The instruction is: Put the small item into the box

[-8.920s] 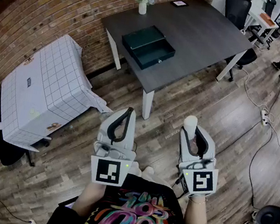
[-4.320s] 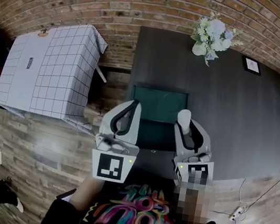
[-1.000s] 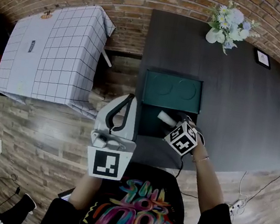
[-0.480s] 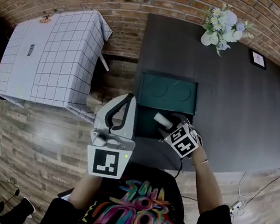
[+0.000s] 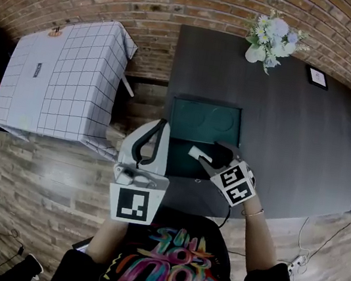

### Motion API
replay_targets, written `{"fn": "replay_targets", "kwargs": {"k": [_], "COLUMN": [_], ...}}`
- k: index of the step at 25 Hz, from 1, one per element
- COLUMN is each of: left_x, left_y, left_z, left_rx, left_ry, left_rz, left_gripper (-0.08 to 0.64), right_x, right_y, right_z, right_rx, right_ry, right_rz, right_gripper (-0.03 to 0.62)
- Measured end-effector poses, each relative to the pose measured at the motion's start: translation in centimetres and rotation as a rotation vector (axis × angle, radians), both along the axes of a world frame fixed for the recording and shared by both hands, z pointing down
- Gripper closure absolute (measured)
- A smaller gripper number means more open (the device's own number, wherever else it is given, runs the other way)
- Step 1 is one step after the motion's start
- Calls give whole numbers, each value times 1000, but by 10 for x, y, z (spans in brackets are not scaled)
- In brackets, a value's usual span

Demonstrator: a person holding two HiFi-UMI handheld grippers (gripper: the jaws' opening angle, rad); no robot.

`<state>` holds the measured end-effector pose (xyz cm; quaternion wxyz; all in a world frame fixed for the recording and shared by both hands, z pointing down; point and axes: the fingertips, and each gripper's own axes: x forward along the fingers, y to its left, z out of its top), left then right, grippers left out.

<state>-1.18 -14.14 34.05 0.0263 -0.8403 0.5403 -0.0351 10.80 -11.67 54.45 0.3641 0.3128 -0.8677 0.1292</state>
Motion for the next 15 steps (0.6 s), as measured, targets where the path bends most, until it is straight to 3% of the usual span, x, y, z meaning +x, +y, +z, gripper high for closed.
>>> {"fn": "replay_targets", "kwargs": {"k": [15], "left_x": [0], "left_y": [-7], "left_z": [-18], "left_rx": [50], "left_ry": [17], "left_rz": [-2], "left_gripper": [558], "right_x": [43], "right_y": [-37], "right_z": [-135], "right_rx": [321], "right_ry": [-215], "right_rz": [264], "right_gripper": [415]}}
